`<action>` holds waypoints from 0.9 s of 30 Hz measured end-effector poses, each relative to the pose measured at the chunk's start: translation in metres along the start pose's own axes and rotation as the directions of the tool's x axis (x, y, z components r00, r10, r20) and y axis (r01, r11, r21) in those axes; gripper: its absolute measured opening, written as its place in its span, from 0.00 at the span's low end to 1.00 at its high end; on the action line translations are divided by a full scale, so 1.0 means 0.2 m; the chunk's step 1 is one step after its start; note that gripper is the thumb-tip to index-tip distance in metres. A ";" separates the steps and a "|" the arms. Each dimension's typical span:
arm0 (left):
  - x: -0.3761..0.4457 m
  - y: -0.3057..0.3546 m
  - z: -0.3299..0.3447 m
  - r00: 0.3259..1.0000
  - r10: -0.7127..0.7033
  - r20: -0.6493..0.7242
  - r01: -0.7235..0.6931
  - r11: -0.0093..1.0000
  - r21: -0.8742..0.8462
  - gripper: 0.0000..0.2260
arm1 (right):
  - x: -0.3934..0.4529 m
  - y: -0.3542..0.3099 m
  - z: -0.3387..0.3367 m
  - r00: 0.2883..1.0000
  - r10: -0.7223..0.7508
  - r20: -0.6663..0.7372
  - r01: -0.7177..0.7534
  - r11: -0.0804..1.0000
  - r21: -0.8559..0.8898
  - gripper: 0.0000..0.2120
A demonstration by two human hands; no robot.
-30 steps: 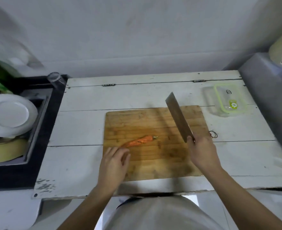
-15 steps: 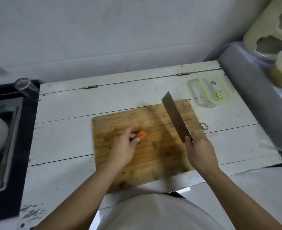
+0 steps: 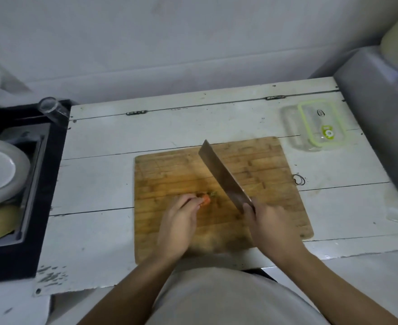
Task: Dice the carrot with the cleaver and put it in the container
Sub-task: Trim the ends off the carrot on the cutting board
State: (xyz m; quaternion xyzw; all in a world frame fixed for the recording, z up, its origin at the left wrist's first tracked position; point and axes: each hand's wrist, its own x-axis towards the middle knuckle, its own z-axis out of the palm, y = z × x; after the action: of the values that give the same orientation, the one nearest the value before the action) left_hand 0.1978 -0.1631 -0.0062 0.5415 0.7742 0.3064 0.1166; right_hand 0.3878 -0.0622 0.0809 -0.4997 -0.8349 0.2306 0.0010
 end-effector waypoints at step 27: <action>0.06 0.04 0.02 0.967 -0.255 -0.010 0.249 0.952 -0.178 0.06 | -0.05 -0.12 0.09 0.996 0.009 0.091 -0.002 0.997 -0.076 0.15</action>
State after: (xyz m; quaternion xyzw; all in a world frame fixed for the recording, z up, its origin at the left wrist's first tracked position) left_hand 0.2019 -0.1488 -0.0029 0.4209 0.8087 0.3647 0.1892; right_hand 0.3683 -0.0878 0.0765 -0.4906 -0.8409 0.2213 -0.0567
